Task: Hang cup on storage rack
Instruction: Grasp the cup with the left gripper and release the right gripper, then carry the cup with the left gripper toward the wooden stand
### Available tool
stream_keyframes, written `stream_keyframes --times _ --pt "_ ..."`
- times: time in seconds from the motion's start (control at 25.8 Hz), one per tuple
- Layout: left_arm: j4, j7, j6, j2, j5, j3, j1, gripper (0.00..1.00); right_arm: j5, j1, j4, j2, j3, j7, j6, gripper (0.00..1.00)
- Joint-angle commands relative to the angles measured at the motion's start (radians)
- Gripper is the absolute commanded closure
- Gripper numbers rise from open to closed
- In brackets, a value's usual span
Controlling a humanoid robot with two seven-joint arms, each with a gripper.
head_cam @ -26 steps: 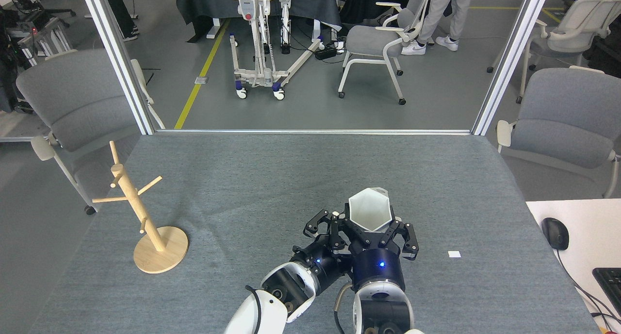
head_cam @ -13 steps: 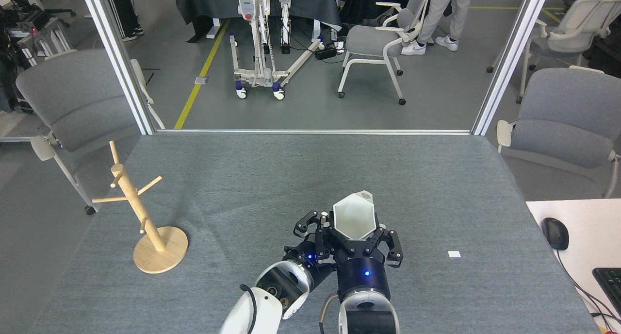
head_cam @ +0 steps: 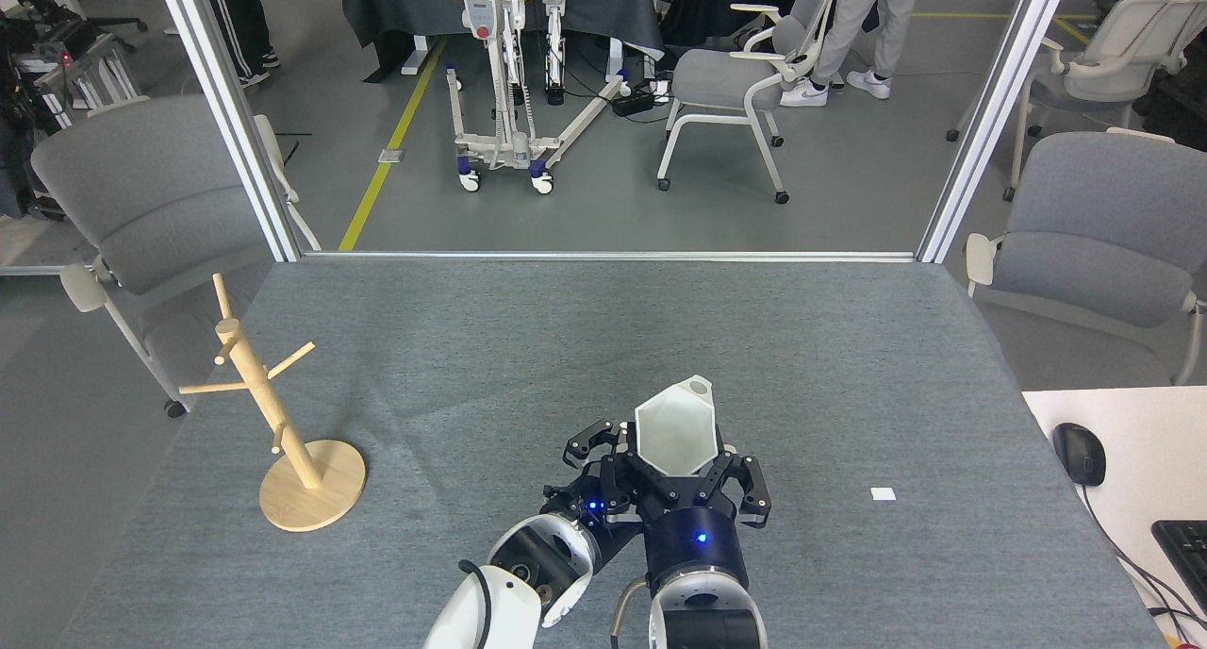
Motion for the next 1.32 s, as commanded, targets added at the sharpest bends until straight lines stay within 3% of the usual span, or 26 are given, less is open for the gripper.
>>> stream_keyframes --times 0.0,0.15,0.19,0.31,0.58,1.05,1.2,1.28 --pt "-0.025 0.017 -0.003 0.001 0.000 0.001 0.001 1.00 0.000 0.000 0.006 0.000 -0.006 -0.003 -0.001 0.89" --pt "-0.024 0.015 -0.005 0.001 0.000 0.012 0.002 1.00 0.000 0.000 0.027 -0.001 -0.009 -0.012 0.001 0.15" --pt "-0.024 0.015 -0.005 0.001 0.000 0.012 0.002 1.00 0.000 0.000 0.033 -0.001 -0.009 -0.019 0.001 0.01" --pt "-0.018 0.015 -0.005 0.001 0.000 0.012 0.004 1.00 -0.004 0.000 0.036 0.002 -0.014 -0.068 -0.001 0.01" --pt "-0.001 -0.003 -0.005 0.003 -0.006 0.010 0.006 1.00 -0.015 0.008 0.059 0.003 -0.015 -0.355 -0.002 0.01" --pt "0.034 -0.003 0.005 0.004 -0.008 0.012 0.087 1.00 -0.018 0.008 0.058 0.026 -0.043 -0.403 -0.031 0.02" --pt "0.007 -0.002 0.008 0.010 -0.008 0.022 0.150 1.00 -0.018 0.005 0.058 0.017 -0.173 -0.403 -0.070 0.02" --pt "-0.033 -0.002 0.008 0.015 -0.008 0.035 0.187 1.00 -0.064 0.008 0.059 0.005 -0.310 -0.403 -0.177 0.01"
